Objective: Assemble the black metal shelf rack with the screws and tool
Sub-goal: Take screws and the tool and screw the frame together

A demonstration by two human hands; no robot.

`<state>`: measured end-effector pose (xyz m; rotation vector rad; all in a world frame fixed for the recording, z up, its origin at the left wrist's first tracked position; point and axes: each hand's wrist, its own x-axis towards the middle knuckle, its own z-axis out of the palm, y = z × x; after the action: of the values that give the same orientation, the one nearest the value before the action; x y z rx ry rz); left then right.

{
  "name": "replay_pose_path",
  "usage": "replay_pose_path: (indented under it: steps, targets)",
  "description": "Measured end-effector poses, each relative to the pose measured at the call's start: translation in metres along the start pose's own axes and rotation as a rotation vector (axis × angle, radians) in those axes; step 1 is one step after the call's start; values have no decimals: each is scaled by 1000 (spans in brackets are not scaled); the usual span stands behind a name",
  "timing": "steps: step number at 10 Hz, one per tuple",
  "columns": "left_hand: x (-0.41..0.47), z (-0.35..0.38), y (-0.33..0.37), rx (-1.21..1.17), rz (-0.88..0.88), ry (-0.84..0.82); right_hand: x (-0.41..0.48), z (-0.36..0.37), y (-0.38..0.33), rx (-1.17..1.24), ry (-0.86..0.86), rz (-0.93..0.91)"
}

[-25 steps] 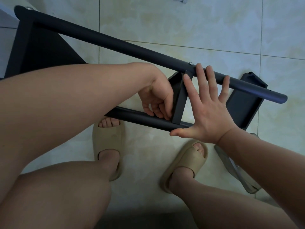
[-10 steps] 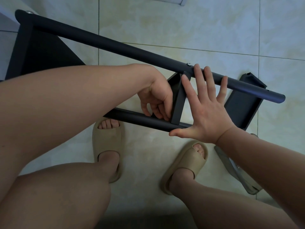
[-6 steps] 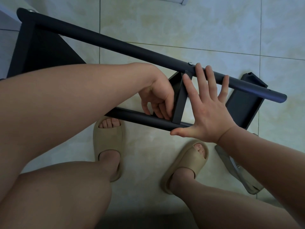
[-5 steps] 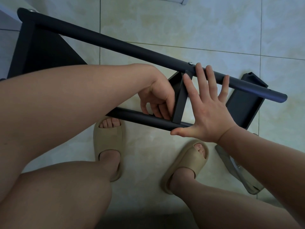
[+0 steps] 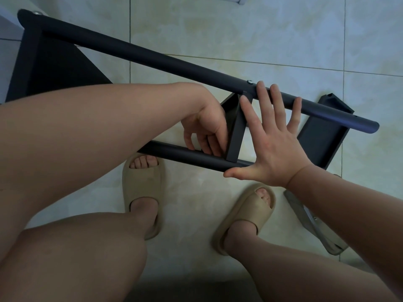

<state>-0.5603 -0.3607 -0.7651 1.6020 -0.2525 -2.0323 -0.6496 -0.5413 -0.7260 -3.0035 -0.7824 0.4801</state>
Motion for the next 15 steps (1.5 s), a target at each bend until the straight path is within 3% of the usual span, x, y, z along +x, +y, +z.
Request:
replay_pose_path:
  steps: [4, 15]
  targets:
    - [-1, 0, -3, -96, 68, -58, 0, -1, 0, -4, 1, 0]
    - [0, 2, 1, -69, 12, -48, 0, -1, 0, -6, -4, -4]
